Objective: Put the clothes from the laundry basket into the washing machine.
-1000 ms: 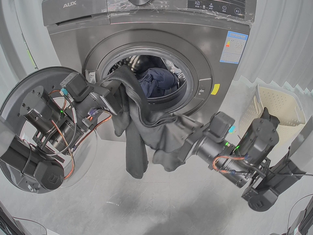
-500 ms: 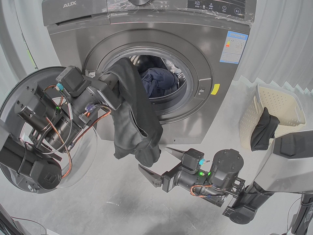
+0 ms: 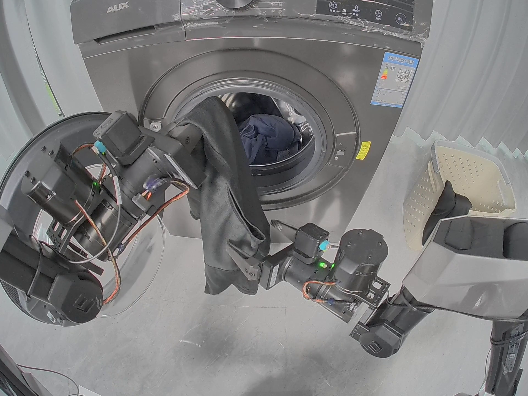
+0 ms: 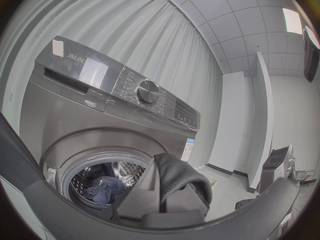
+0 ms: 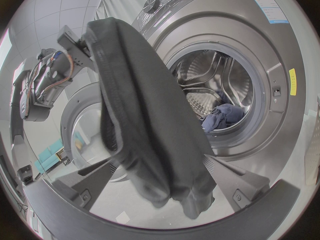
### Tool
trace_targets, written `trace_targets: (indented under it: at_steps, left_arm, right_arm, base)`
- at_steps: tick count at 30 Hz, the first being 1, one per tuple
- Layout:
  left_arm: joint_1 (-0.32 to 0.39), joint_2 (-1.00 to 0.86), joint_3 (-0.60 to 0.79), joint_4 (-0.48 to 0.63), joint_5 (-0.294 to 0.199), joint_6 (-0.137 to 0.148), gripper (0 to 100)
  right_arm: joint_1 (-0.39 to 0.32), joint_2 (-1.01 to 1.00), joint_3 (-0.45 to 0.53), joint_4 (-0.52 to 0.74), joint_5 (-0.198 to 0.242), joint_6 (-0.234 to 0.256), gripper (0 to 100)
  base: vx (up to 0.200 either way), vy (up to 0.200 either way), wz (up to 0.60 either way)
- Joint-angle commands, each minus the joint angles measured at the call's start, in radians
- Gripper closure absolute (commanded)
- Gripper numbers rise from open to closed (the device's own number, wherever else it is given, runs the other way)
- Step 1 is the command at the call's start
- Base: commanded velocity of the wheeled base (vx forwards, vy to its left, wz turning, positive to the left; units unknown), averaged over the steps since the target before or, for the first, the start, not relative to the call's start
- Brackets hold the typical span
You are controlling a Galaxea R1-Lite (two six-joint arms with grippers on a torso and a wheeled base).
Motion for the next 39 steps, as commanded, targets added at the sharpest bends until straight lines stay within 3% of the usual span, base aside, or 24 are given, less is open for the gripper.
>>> trace_targets:
  at_steps: [1, 13, 20, 21, 29, 32, 36, 39]
  left_arm:
    - [-0.012, -0.003, 0.006, -0.001, 0.000, 0.001, 100]
    - [-0.031, -0.026, 0.008, -0.001, -0.002, 0.001, 100]
    - [-0.029, -0.028, 0.008, -0.001, -0.002, -0.004, 100]
    - [-0.028, -0.026, 0.008, -0.001, 0.000, -0.004, 100]
    - [0.008, 0.009, 0.020, 0.003, 0.011, -0.003, 100]
    - [0.052, 0.063, 0.032, 0.001, 0.011, 0.020, 100]
    - [0.084, 0.115, 0.058, -0.001, 0.004, 0.060, 100]
    - [0.084, 0.136, 0.086, -0.001, 0.000, 0.070, 100]
  right_arm:
    - [-0.024, 0.059, -0.097, 0.033, -0.004, -0.005, 0]
    - [-0.076, 0.230, -0.310, 0.048, 0.012, -0.020, 0]
    - [-0.090, 0.244, -0.369, 0.037, 0.008, -0.017, 0]
    - [-0.090, 0.238, -0.367, 0.033, 0.008, -0.016, 100]
    - [-0.124, 0.157, -0.280, 0.008, -0.001, -0.009, 100]
    - [-0.164, 0.066, -0.171, -0.013, -0.001, -0.011, 100]
    - [-0.176, -0.016, -0.103, -0.019, -0.001, -0.011, 100]
    - [-0.174, -0.070, -0.083, -0.018, -0.001, -0.011, 100]
  base:
    - [0.000, 0.000, 0.00]
    - [0.000, 0.000, 0.00]
    - [0.000, 0.000, 0.00]
    - [0.000, 0.000, 0.00]
    - [0.000, 0.000, 0.00]
    - [0.000, 0.000, 0.00]
    - [0.000, 0.000, 0.00]
    - [0.000, 0.000, 0.00]
